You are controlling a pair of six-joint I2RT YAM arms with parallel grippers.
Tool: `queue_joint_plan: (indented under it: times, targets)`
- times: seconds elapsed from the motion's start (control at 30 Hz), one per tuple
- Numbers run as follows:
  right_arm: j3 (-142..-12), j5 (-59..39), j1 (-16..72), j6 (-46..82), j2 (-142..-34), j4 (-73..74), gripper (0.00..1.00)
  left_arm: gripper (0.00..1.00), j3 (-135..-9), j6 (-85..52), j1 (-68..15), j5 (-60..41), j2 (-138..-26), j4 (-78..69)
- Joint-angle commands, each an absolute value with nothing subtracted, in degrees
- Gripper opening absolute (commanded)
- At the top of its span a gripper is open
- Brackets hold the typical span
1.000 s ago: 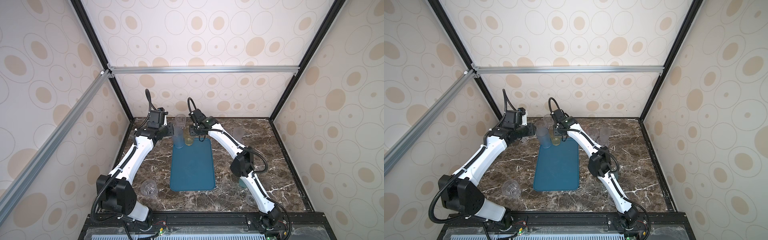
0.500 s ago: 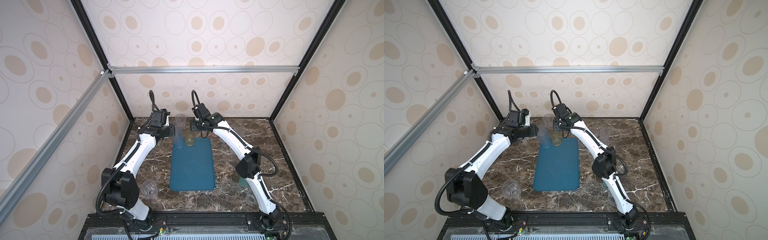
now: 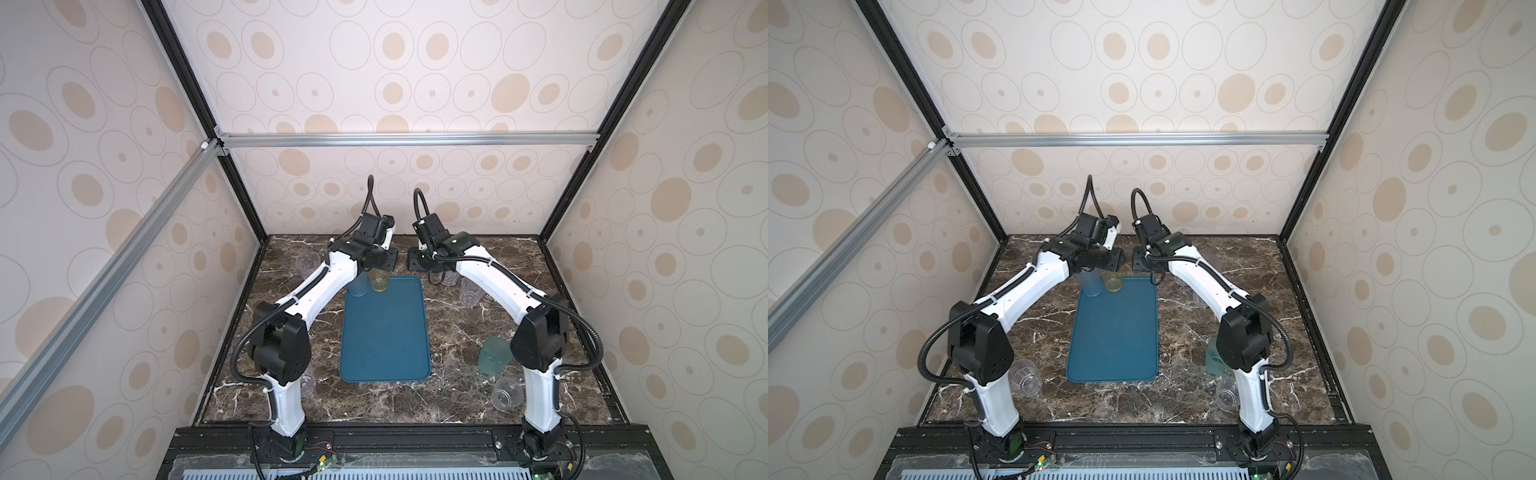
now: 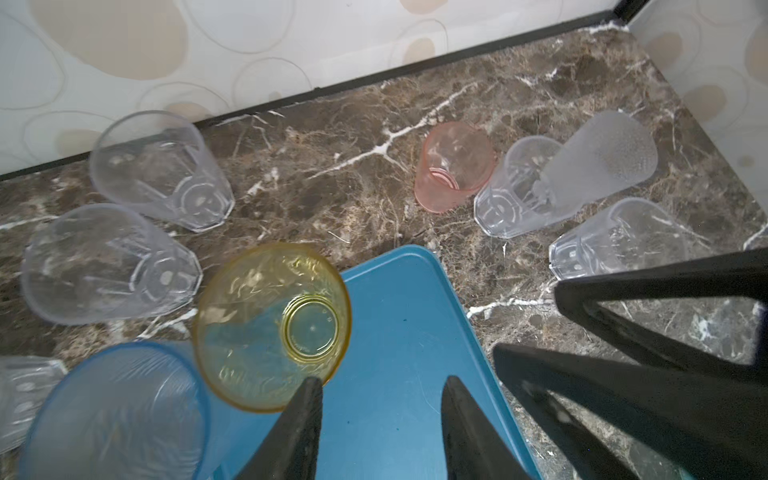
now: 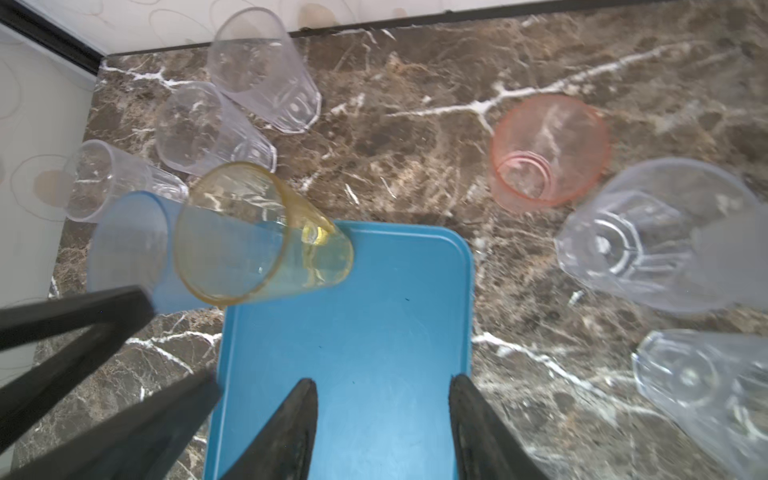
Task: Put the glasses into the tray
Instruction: 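Open the right gripper and move it to the frosted green glass nearer the robot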
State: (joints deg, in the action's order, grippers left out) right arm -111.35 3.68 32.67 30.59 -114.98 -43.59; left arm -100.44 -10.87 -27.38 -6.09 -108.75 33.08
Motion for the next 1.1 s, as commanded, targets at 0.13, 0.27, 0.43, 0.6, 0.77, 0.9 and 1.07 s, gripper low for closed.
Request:
queue_joint_plan:
  times: [0.13, 0.27, 0.43, 0.6, 0.77, 0.9, 1.07]
  targets:
    - [-114.7, 1.6, 26.6, 29.0, -115.8, -45.9, 0.54, 0.47, -102.7, -8.7, -28.4, -3.7, -107.1, 33.7]
    - [-113.4, 2.9, 26.3, 27.9, -114.3, -45.4, 0.54, 0.50, -93.4, -8.4, -28.4, -0.6, -99.2, 24.4]
    - [-112.5, 6.7, 26.2, 25.9, -111.4, -54.1, 0.54, 0.56, -85.5, -8.1, -28.6, 0.9, -92.1, 18.1]
    - [-102.0, 9.7, 25.9, 25.6, -102.0, -61.7, 0.54, 0.58, -78.1, -11.9, -29.5, 2.0, -86.4, 13.6]
    - [-94.3, 10.0, 26.0, 27.3, -92.5, -73.2, 0.52, 0.60, -69.6, -14.6, -32.2, 3.2, -81.3, 6.3]
    - [-88.2, 10.1, 27.0, 30.3, -85.2, -79.7, 0.51, 0.60, -62.6, -15.3, -34.3, 4.3, -77.4, -0.8]
    - [-83.8, 9.3, 29.2, 32.9, -81.2, -84.0, 0.51, 0.60, -58.8, -14.7, -35.0, 5.4, -75.5, -4.0]
